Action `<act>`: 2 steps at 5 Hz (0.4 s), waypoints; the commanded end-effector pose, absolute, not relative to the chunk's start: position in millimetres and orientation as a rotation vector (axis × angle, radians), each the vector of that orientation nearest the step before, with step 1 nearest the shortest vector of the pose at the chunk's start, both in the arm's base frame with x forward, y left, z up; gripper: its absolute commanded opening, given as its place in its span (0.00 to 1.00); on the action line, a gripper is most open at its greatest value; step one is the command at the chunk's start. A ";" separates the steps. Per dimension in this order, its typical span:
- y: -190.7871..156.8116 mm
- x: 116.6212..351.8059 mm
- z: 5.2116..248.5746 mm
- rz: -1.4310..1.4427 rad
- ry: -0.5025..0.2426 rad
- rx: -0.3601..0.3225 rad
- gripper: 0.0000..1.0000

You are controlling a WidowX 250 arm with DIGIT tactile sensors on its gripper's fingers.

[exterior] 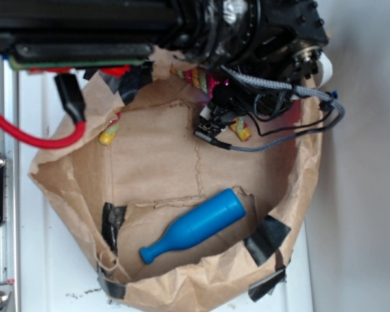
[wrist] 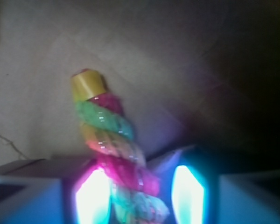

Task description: Grab the multicolored rope.

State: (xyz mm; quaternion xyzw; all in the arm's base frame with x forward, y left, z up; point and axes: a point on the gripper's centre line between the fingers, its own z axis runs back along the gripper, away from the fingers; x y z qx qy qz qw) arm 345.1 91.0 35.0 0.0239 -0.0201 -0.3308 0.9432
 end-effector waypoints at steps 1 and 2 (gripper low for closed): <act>84.3 343.5 63.2 -0.689 -0.150 0.129 0.00; 85.2 334.0 88.3 -0.639 -0.220 0.074 0.00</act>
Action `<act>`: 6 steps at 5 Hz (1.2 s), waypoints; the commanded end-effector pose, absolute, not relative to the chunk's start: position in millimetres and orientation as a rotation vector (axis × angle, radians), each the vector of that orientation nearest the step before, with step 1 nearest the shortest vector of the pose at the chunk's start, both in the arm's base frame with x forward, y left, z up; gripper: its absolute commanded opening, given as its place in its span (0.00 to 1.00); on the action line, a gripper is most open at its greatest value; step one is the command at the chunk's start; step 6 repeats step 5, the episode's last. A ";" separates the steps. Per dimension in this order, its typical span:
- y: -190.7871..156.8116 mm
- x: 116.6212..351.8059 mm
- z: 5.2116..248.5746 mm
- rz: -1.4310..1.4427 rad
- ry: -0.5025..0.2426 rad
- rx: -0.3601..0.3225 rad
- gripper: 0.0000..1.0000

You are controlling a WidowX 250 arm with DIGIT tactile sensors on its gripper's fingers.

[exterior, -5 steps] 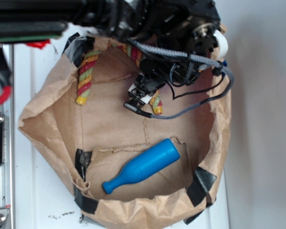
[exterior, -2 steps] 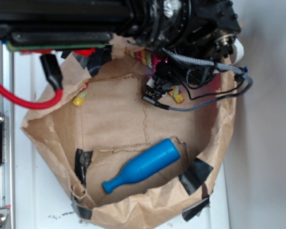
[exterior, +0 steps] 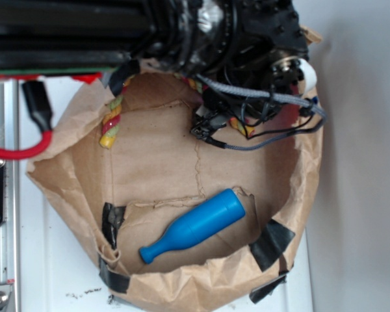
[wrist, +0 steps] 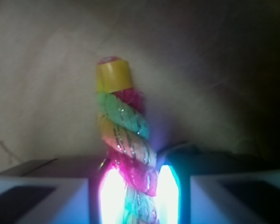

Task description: Grab the multicolored rope.

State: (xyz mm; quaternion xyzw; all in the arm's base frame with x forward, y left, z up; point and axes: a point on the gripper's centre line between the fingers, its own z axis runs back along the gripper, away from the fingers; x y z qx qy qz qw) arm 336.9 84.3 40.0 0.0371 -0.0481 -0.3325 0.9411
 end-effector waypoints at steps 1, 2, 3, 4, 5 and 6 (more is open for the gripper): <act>81.6 320.8 132.4 -0.586 -0.311 0.014 0.00; 84.7 308.3 181.8 -0.466 -0.387 -0.059 0.00; 83.7 302.0 218.9 -0.431 -0.402 -0.103 0.00; 60.6 291.6 236.4 -0.473 -0.398 -0.123 0.00; 51.1 292.9 244.1 -0.473 -0.395 -0.109 0.00; 51.1 292.9 244.1 -0.473 -0.395 -0.109 0.00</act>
